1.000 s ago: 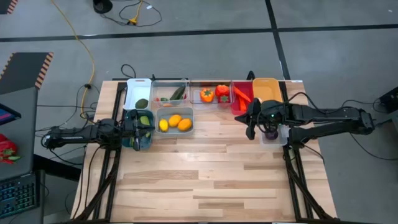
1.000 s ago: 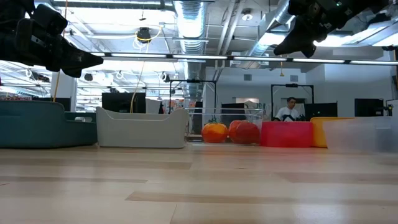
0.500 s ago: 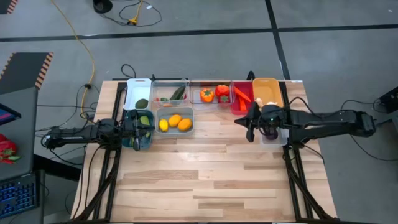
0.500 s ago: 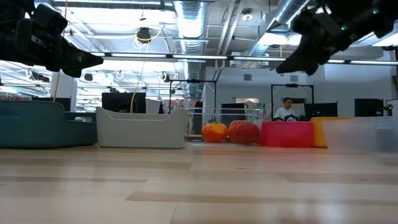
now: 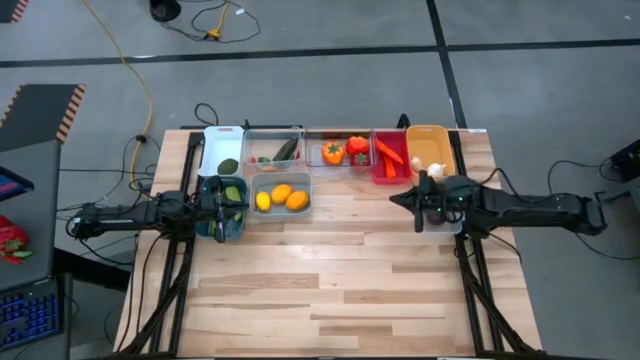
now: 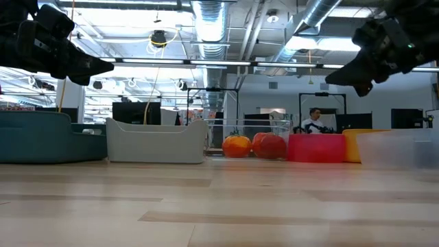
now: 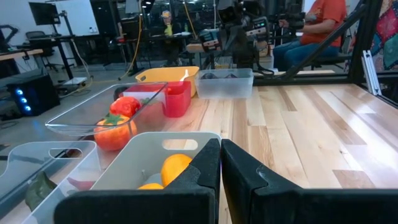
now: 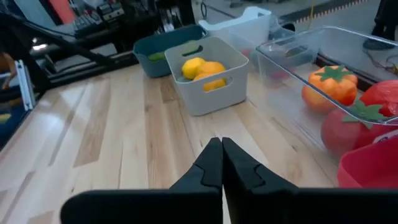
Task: Sort produce into baskets
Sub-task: Return to Home Position
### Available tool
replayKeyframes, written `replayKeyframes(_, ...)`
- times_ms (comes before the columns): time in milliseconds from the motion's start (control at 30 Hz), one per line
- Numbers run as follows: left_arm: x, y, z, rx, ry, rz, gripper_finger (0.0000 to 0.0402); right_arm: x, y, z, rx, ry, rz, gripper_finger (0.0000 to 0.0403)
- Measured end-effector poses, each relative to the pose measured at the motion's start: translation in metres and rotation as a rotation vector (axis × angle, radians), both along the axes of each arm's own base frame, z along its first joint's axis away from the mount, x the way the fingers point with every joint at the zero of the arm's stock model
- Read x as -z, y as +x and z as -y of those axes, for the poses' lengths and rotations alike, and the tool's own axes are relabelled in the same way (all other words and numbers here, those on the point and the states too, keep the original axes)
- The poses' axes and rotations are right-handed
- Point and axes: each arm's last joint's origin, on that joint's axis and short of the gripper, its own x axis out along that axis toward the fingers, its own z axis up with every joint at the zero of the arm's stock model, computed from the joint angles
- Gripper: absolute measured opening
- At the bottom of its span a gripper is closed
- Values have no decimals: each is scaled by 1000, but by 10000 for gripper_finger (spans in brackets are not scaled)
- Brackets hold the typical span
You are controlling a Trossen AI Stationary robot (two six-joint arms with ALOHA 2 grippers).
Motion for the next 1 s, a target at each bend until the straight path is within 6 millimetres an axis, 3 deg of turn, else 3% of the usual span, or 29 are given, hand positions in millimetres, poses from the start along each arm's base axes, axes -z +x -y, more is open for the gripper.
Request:
replayKeyframes(533, 0, 0, 0, 0, 0, 0, 2, 32, -29, -6, -9, -36, 214, 28)
replayKeyframes(1000, 0, 0, 0, 0, 0, 0, 2, 31, -32, -7, -53, -241, 225, 29)
